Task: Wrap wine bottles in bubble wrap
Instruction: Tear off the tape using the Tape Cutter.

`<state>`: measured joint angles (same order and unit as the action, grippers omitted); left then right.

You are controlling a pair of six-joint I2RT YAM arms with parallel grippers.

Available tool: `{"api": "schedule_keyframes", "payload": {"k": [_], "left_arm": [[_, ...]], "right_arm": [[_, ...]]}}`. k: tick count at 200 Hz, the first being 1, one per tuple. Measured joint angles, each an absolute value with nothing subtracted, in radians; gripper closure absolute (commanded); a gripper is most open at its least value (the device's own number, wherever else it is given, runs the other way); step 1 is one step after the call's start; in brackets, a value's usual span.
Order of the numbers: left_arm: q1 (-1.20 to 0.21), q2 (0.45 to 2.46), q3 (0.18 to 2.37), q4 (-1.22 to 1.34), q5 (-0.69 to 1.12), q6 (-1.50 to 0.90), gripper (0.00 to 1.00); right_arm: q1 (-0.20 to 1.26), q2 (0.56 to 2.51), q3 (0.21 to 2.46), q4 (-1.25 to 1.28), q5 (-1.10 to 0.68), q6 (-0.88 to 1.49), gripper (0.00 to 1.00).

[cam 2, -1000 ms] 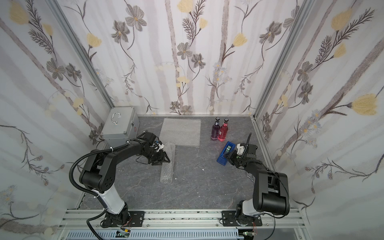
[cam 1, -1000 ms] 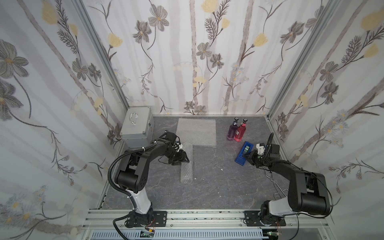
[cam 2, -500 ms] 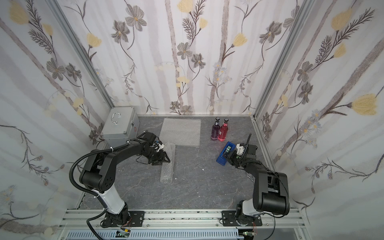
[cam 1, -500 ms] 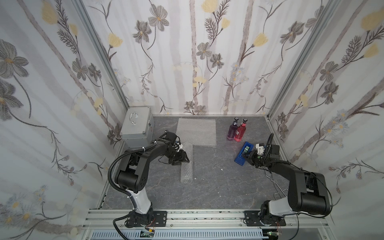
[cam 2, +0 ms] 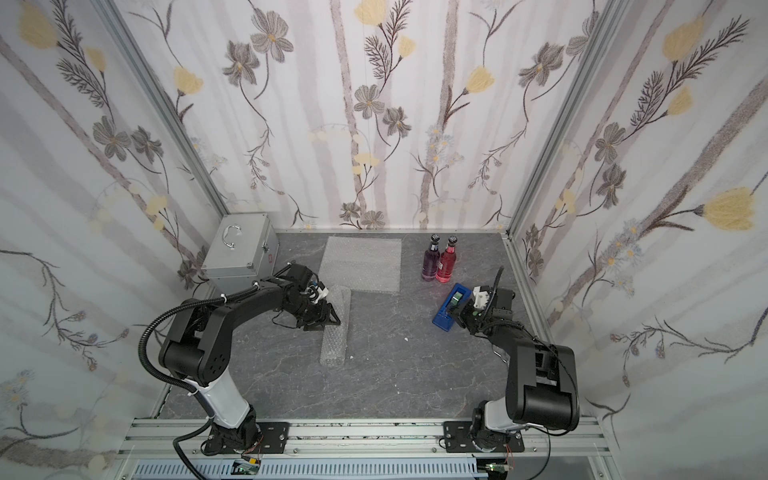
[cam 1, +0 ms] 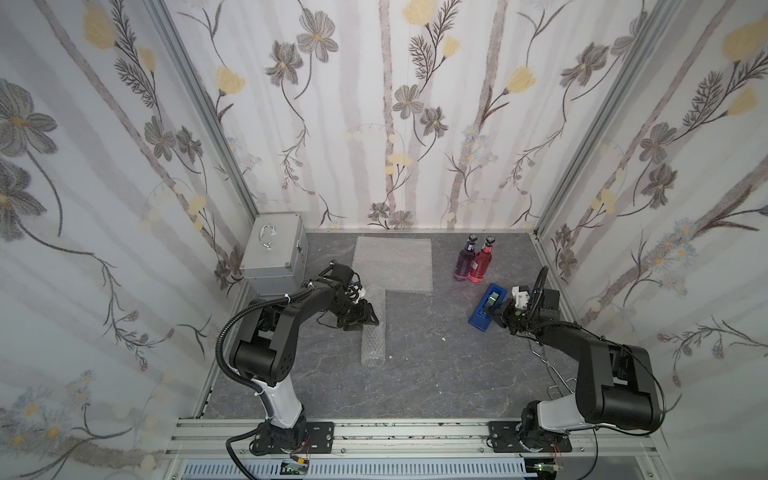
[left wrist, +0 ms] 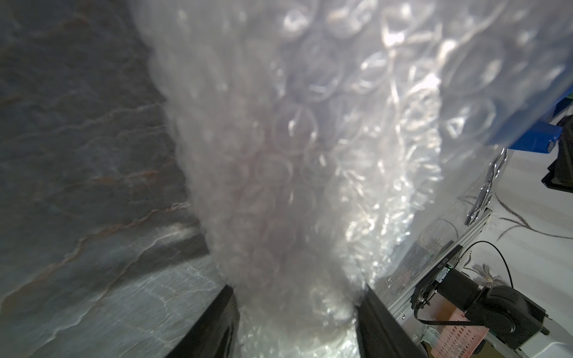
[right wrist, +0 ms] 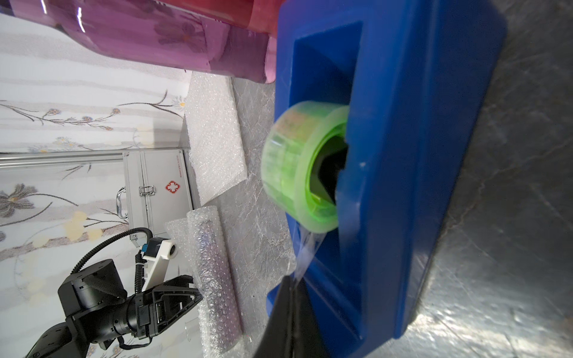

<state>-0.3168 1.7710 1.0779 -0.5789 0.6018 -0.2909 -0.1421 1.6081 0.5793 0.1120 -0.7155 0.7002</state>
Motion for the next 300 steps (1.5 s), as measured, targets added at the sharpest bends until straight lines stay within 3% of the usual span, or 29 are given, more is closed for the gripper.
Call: {"api": "schedule_keyframes", "payload": {"k": [125,300], "left_arm": [[-0.318,1.772,1.078,-0.577,0.602,-0.291,0.41],[-0.319,1.771,1.078,-0.576,0.599,-0.291,0.41]], "right_arm": [[-0.142,1.479,0.564,0.108,-0.762,0.787,1.00],[-0.142,1.484,0.636,0.132,-0.808,0.978,1.00]]}}
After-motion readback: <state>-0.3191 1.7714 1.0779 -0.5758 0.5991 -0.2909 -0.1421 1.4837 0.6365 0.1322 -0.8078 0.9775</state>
